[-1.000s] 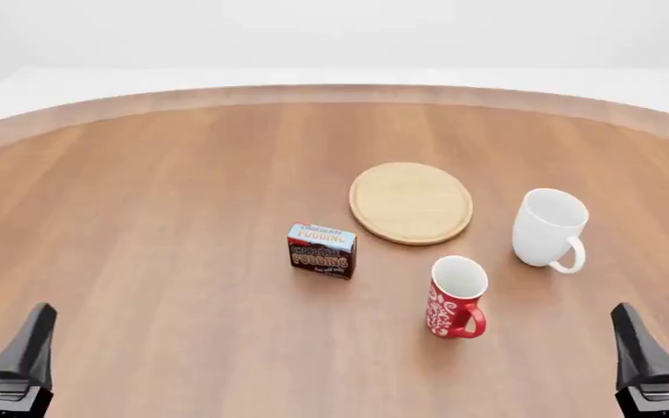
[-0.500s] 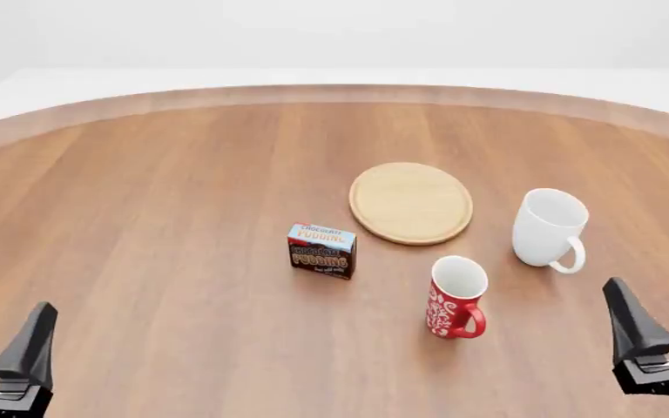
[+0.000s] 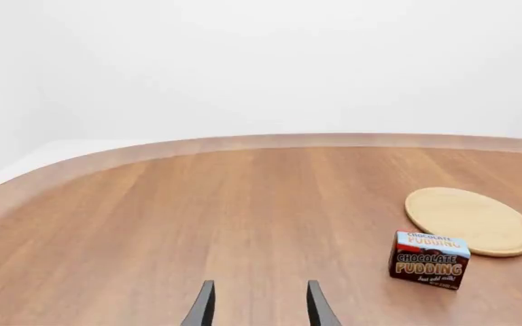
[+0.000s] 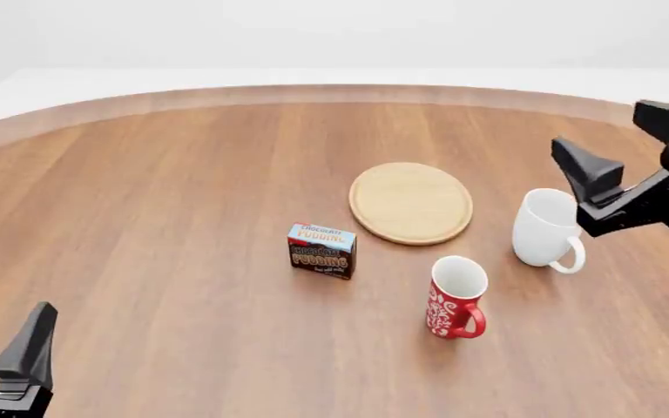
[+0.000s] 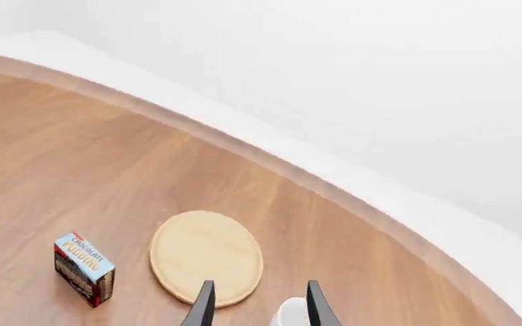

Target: Put the chocolate pudding to the left of the plate.

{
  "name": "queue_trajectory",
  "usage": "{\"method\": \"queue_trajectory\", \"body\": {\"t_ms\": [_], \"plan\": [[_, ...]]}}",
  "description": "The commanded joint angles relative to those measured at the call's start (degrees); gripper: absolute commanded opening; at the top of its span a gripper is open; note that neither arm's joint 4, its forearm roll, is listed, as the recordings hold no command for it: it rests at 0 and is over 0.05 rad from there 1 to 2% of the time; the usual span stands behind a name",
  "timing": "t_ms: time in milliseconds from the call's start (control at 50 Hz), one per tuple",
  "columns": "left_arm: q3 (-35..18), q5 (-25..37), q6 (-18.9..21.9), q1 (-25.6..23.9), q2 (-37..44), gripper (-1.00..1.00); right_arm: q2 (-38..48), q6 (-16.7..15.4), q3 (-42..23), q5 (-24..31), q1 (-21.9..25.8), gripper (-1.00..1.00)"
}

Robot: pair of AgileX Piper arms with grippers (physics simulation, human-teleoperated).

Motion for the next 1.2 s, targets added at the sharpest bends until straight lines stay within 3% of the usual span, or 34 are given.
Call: {"method": "queue_trajectory", "body": {"t_ms": [20,80,100,140,400,720,1200], "plan": [[0.0,0.0,0.0,0.0,0.0,1.0,19.6,-9.1,-15.3,8.6,5.6,1.0],[0.0,0.0,0.0,0.0,0.0,1.0,22.5,-10.8,-18.0,9.8,5.4,1.0],[0.0,0.0,0.0,0.0,0.0,1.0,38.9,-10.9,-34.0,21.1,13.3,1.0],[0.0,0.0,0.0,0.0,0.0,1.0,39.7,-11.1,-35.0,21.5,13.4,1.0],[0.0,0.0,0.0,0.0,0.0,1.0,44.5,-9.6,-37.5,23.2,15.9,1.0],[0.0,0.0,0.0,0.0,0.0,1.0,52.3,-10.1,-43.1,27.4,20.0,1.0],[0.0,0.0,0.0,0.0,0.0,1.0,59.2,-7.0,-44.0,24.3,25.8,1.0]]}}
